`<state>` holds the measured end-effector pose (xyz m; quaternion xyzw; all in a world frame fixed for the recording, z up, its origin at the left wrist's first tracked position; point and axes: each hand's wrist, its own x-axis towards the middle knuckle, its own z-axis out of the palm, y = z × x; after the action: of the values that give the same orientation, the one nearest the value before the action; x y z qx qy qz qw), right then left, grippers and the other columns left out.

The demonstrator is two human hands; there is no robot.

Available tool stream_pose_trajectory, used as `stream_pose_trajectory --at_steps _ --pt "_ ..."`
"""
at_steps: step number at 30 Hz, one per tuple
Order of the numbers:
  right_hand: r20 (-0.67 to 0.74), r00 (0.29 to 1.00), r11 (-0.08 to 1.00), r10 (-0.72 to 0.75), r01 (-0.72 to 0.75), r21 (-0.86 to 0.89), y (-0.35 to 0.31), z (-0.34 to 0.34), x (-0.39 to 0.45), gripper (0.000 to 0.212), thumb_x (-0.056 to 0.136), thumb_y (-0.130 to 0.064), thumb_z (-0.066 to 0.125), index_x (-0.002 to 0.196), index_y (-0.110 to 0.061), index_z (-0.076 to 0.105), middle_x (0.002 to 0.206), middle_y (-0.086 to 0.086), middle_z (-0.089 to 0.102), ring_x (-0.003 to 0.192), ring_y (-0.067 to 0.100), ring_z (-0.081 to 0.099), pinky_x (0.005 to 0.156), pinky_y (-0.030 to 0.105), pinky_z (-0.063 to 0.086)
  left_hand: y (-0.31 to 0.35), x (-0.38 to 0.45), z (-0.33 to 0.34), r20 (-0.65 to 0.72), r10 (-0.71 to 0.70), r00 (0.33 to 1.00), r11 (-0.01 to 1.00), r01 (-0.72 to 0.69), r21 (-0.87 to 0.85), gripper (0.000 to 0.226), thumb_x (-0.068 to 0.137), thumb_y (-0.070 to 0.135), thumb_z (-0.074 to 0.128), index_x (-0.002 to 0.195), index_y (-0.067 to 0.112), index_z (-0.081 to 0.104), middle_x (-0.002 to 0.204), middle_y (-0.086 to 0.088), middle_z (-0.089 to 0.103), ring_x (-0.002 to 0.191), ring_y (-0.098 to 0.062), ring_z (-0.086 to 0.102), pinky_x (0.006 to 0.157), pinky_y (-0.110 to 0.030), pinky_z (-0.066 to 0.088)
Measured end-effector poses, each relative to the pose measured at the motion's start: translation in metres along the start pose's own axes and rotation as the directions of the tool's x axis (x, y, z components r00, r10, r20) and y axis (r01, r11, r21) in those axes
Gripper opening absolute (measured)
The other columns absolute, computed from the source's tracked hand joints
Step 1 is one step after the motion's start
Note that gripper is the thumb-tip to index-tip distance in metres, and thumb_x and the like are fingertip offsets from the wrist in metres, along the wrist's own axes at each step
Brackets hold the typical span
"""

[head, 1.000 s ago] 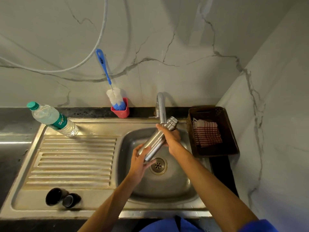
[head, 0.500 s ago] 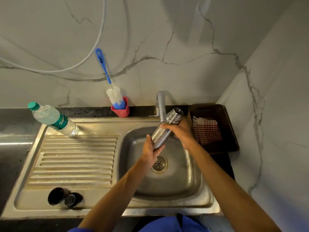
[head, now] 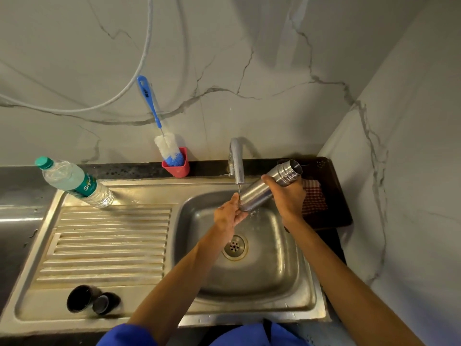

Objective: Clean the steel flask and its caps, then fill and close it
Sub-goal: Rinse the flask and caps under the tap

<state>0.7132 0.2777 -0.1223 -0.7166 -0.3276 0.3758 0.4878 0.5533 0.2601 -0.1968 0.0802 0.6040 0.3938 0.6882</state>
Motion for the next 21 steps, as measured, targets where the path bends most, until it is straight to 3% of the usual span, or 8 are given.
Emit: stream_pose_trajectory --at_steps 4,7,9,13,15,18,20,21 --pt "0.1 0.995 1.0 -0.011 0.012 -0.01 0.002 0.019 0.0 0.078 0.054 -0.052 0.091 0.122 -0.024 0.064 0.106 -0.007 0.076 0.093 0.009 0.076 0.086 0.039 0.064 0.018 0.002 0.009 0.141 -0.03 0.99 0.986 0.053 -0.16 0.042 0.106 0.044 0.057 0.132 0.01 0.061 0.131 -0.024 0.066 0.118 -0.037 0.068 0.107 -0.052 0.054" --pt "0.221 0.974 0.997 0.04 -0.023 -0.078 0.001 0.04 -0.001 0.058 0.068 -0.038 0.091 0.119 -0.029 0.065 0.105 -0.007 0.076 0.091 0.008 0.075 0.083 0.037 0.064 0.026 0.013 0.003 0.042 0.021 0.999 0.979 -0.012 -0.201 0.036 0.11 0.038 0.049 0.127 0.009 0.061 0.129 -0.023 0.067 0.112 -0.035 0.068 0.104 -0.053 0.054" --pt "0.267 0.954 0.986 0.139 -0.109 -0.122 0.005 0.058 -0.005 0.05 0.077 -0.03 0.089 0.12 -0.027 0.064 0.107 -0.003 0.076 0.088 0.011 0.075 0.08 0.037 0.065 0.025 0.019 -0.012 -0.068 -0.004 0.998 0.991 -0.005 -0.136 0.032 0.111 0.039 0.048 0.117 0.011 0.063 0.131 -0.021 0.067 0.105 -0.033 0.068 0.098 -0.056 0.056" --pt "0.248 0.927 0.952 0.283 -0.239 -0.194 0.016 0.091 -0.021 0.062 0.072 -0.043 0.092 0.117 -0.015 0.06 0.104 0.002 0.073 0.081 0.014 0.072 0.069 0.028 0.061 0.009 0.012 -0.042 -0.275 -0.087 0.958 0.996 0.078 -0.045 0.042 0.111 0.041 0.048 0.131 0.005 0.058 0.123 -0.021 0.064 0.105 -0.038 0.067 0.082 -0.055 0.061" --pt "0.219 0.939 0.933 0.264 -0.192 -0.304 0.014 0.098 -0.024 0.068 0.074 -0.055 0.088 0.117 -0.014 0.055 0.1 0.0 0.067 0.078 0.016 0.068 0.068 0.029 0.059 -0.004 -0.007 -0.049 -0.227 -0.061 0.972 0.998 0.057 -0.023 0.047 0.107 0.051 0.053 0.133 0.011 0.057 0.118 -0.016 0.064 0.103 -0.034 0.068 0.08 -0.051 0.064" --pt "0.172 0.954 0.909 0.245 -0.165 -0.382 0.006 0.106 -0.023 0.075 0.072 -0.067 0.083 0.115 -0.017 0.047 0.104 0.003 0.059 0.083 0.02 0.064 0.065 0.029 0.055 -0.027 -0.03 -0.059 0.013 0.06 0.998 0.981 -0.061 0.184 0.073 0.085 0.065 0.078 0.14 0.028 0.048 0.128 -0.007 0.062 0.113 -0.028 0.068 0.089 -0.048 0.064" --pt "0.2 0.943 0.936 0.264 -0.2 -0.29 0.005 0.11 -0.024 0.078 0.069 -0.059 0.089 0.115 -0.023 0.038 0.112 0.005 0.057 0.089 0.02 0.065 0.071 0.032 0.057 -0.039 -0.033 -0.062 0.136 0.112 0.984 0.942 -0.148 0.3 0.101 0.066 0.056 0.096 0.146 0.029 0.039 0.129 -0.012 0.066 0.105 -0.026 0.073 0.091 -0.048 0.063" --pt "0.252 0.928 0.946 0.276 -0.215 -0.245 0.006 0.111 -0.025 0.079 0.068 -0.051 0.091 0.117 -0.024 0.035 0.113 0.004 0.058 0.09 0.019 0.065 0.074 0.033 0.057 -0.043 -0.033 -0.064 0.158 0.116 0.981 0.944 -0.159 0.291 0.102 0.065 0.047 0.099 0.145 0.028 0.039 0.127 -0.016 0.069 0.099 -0.026 0.075 0.089 -0.046 0.063"
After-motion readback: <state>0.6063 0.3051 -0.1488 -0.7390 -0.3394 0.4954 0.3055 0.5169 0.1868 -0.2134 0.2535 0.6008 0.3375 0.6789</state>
